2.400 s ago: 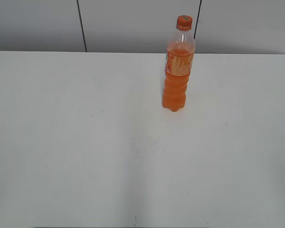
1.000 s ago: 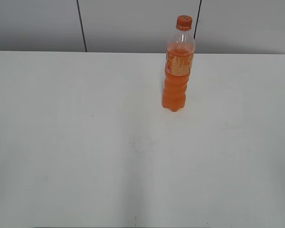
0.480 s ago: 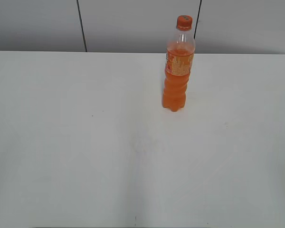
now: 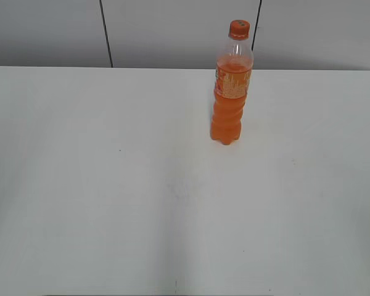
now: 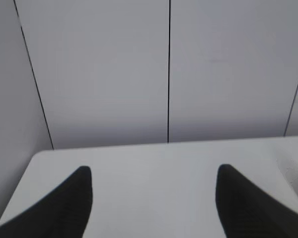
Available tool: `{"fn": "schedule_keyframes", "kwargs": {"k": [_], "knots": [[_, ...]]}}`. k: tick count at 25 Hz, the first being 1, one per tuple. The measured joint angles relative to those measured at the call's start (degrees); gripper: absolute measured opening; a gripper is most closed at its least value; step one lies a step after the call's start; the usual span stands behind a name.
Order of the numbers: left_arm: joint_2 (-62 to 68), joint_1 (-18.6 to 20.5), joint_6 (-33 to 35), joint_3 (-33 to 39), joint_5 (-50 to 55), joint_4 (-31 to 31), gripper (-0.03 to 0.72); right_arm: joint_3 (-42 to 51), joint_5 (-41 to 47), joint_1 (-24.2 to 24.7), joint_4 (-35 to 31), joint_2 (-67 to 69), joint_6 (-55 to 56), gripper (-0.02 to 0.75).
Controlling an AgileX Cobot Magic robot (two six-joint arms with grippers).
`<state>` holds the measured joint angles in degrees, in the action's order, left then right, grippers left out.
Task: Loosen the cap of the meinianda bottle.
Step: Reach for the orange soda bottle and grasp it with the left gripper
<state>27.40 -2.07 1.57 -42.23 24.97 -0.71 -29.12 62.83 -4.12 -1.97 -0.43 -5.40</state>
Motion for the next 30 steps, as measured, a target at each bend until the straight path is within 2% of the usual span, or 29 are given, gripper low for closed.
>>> {"fn": "schedule_keyframes", "kwargs": {"k": [5,9,16,22,30], "knots": [[13.8,0.0,0.7,-0.3,-18.3,0.3,0.479,0.0,0.0,0.0,0.0,0.0,0.0,0.592],[26.3,0.0,0.8,-0.3,-28.1,0.0,0.479,0.0,0.0,0.0,0.0,0.0,0.0,0.592],[42.1,-4.0,0.8,-0.3,-42.3,-5.5,0.479,0.0,0.0,0.0,0.0,0.0,0.0,0.592],[56.2,-4.4,0.6,-0.4,-58.6,-8.5,0.479,0.0,0.0,0.0,0.0,0.0,0.0,0.592],[73.9,-4.4,-7.9,-0.4,-79.9,-18.4,0.479,0.0,0.0,0.0,0.0,0.0,0.0,0.592]]}}
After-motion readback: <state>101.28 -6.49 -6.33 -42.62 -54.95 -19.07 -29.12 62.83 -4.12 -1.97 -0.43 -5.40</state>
